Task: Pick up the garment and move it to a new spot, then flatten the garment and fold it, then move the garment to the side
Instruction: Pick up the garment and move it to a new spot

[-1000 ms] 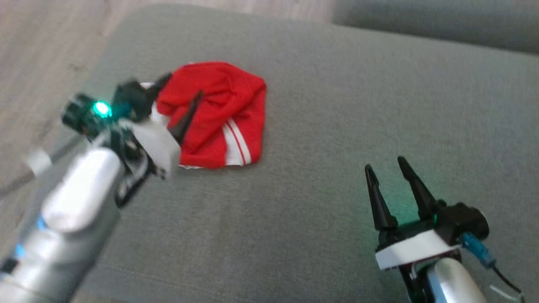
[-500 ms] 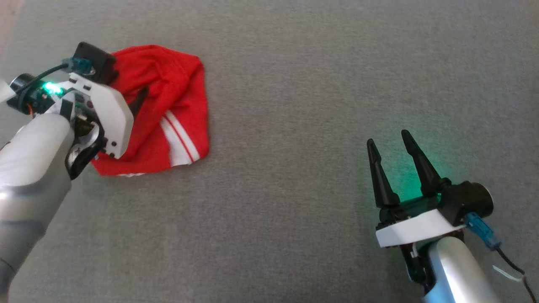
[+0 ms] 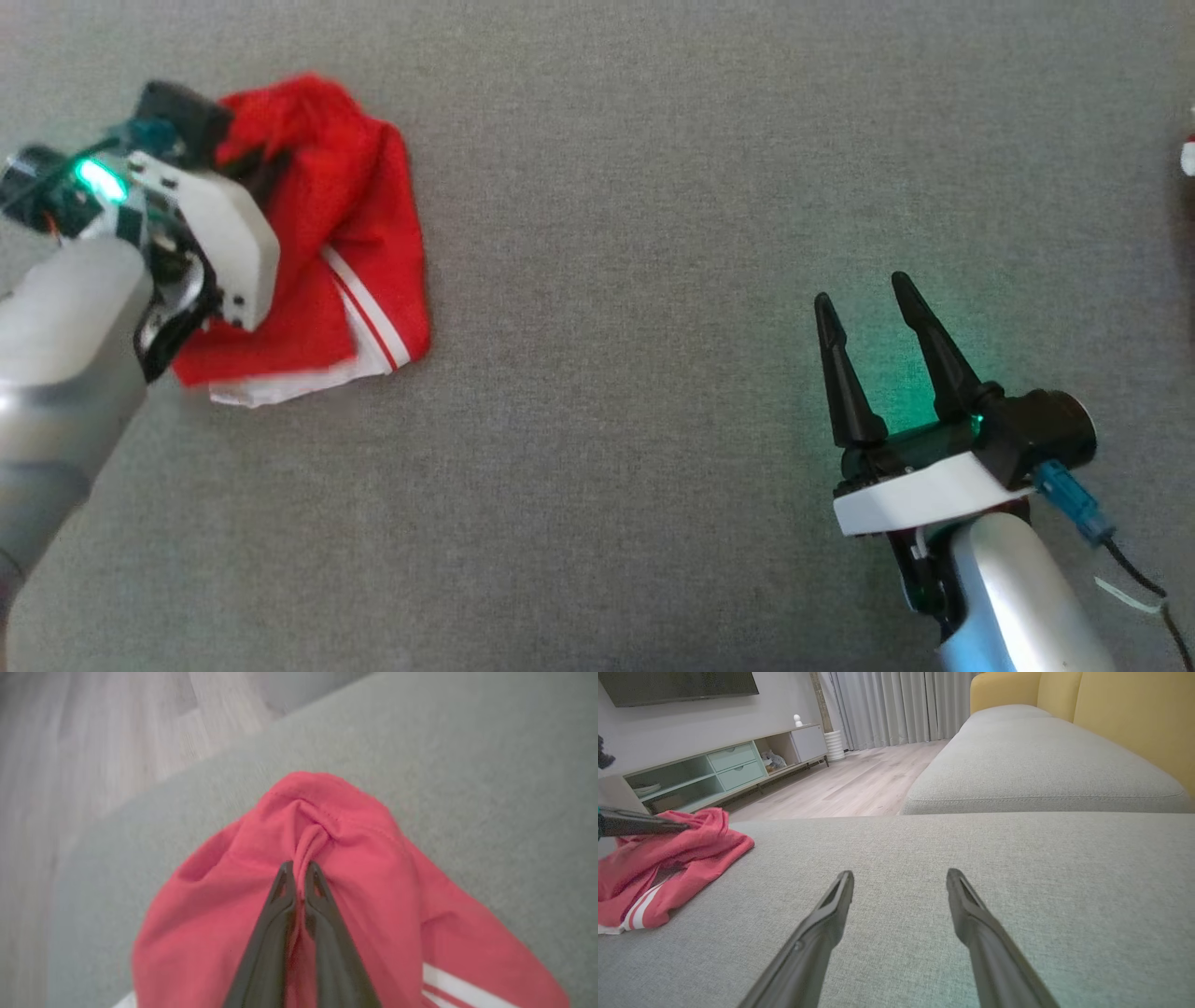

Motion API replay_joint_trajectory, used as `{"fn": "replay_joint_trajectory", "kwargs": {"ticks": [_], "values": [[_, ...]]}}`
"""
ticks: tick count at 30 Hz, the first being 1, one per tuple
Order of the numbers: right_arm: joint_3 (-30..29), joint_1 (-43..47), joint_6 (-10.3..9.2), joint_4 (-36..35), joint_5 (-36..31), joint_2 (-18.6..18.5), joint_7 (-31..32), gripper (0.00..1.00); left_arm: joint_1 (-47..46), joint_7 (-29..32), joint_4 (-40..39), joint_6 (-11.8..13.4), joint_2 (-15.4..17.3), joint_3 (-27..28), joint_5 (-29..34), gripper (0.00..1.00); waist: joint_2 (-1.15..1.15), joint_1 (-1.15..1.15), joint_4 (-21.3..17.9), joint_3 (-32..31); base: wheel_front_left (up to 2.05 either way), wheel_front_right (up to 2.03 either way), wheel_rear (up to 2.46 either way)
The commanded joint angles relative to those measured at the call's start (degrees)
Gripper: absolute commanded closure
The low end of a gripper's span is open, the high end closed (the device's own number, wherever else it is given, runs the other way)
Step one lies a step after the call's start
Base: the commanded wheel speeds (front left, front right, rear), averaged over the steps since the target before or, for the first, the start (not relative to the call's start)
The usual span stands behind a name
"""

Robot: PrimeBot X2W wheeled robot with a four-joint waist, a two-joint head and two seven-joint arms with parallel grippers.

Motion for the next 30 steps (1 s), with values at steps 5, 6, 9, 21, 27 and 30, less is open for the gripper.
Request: {"fn": "replay_joint_trajectory", "kwargs": {"ticks": [5,6,9,21,27,30], "values": [[1.93,0.0,0.37,-1.21,1.33,-0.11,-0.37,0.0,-7.07,-16.74,0.09,0.12,-0.2,3.61,3.04,1.0,0.0,0.0,0.27,-3.5,0.0,0.0,0.0],[2.05,0.13,0.37,-1.11,1.5,-0.11,-0.37,0.0,-7.4,-19.16,0.0,0.12,-0.72,3.84,3.47,1.0,0.0,0.0,0.29,-4.13,0.0,0.0,0.0],[2.27,0.61,0.37,-0.88,2.15,-0.11,-0.37,0.0,-8.08,-24.07,-0.88,0.12,-2.03,4.41,4.32,1.0,0.0,0.0,0.21,-5.91,0.0,0.0,0.0],[3.8,1.69,0.37,-0.79,4.32,-0.11,-0.37,0.0,-6.61,-24.4,-9.46,0.31,-5.0,3.51,3.81,1.0,0.0,0.0,-2.54,-8.71,0.0,0.0,0.0],[4.61,1.01,0.37,-1.23,5.16,-0.11,-0.37,0.0,-6.29,-21.8,-12.45,1.08,-6.88,1.89,3.92,1.0,0.0,0.0,-6.5,-8.11,0.0,0.0,0.0],[5.09,0.44,0.37,-1.5,5.74,-0.11,-0.37,0.0,-6.73,-21.09,-13.27,1.42,-8.49,1.39,3.95,1.0,0.0,0.0,-8.88,-7.31,0.0,0.0,0.0]]}}
